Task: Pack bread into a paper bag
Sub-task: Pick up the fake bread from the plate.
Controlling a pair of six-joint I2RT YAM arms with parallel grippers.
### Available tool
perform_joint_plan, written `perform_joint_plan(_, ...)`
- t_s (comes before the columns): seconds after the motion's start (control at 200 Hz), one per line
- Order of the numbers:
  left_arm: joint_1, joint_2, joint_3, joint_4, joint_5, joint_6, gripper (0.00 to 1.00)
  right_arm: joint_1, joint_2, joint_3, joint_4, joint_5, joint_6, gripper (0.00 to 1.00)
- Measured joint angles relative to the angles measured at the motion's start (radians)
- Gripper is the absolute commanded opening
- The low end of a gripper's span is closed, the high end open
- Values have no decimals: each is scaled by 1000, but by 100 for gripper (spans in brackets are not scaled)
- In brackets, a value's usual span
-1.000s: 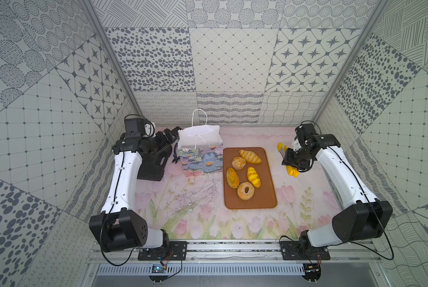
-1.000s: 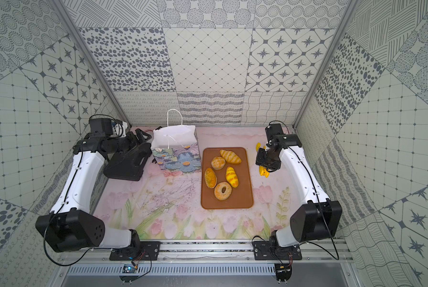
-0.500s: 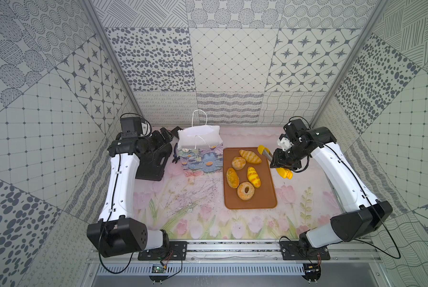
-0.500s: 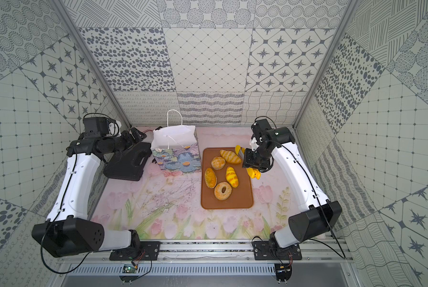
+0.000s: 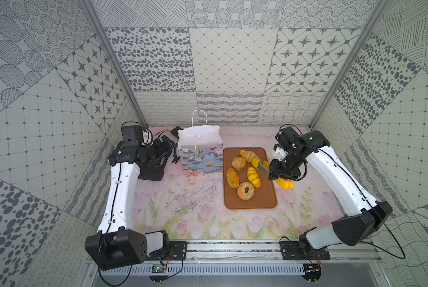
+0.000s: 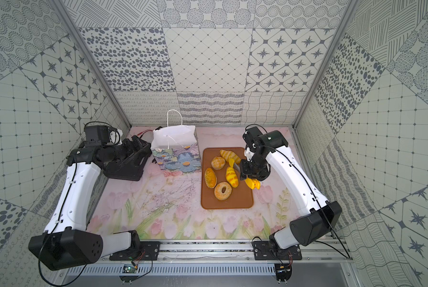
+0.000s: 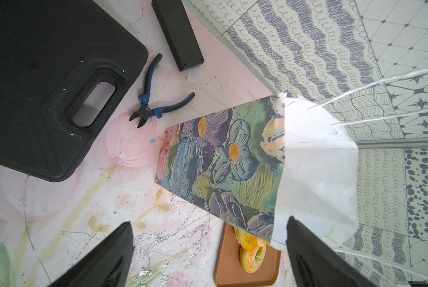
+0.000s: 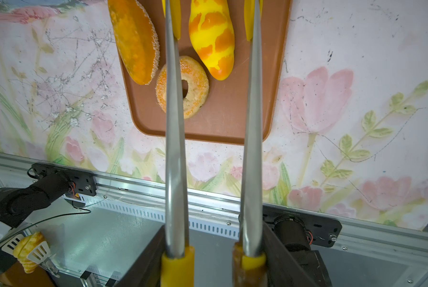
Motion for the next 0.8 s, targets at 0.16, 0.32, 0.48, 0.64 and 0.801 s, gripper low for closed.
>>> perform_joint_plan(0.16, 0, -9, -14, -14, 1, -1, 99, 23, 7, -12, 2, 56, -17, 61)
perform_joint_plan(0.32, 0, -9, -17, -29, 0, 0, 99, 33, 41, -14, 10, 89, -44, 60)
perform_joint_plan(0.48, 0, -10, -18, -36, 0, 0, 99, 49, 84, -27, 35, 106, -66, 59)
perform_joint_plan(0.64, 0, -14, -17, -43, 0, 1, 99, 62, 108, -29, 51, 112, -82, 60)
perform_joint_plan(0.801, 0, -20, -23, -46, 0, 4, 99, 72, 136, -29, 60, 119, -100, 60)
